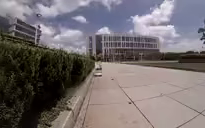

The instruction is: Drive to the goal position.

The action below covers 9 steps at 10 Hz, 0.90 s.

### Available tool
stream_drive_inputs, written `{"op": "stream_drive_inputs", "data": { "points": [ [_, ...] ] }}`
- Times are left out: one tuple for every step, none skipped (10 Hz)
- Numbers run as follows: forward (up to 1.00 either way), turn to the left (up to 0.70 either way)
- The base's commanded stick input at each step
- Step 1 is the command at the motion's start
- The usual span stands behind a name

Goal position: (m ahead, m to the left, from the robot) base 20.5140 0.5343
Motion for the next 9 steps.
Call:
{"op": "stream_drive_inputs", "data": {
  "points": [
    [0.04,0.0],
    [0.04,0.0],
    [0.04,0.0],
    [0.04,0.0],
    [0.04,0.0],
    [0.04,0.0],
    [0.01,0.0],
    [0.03,0.0],
    [0.01,0.0]
  ]
}}
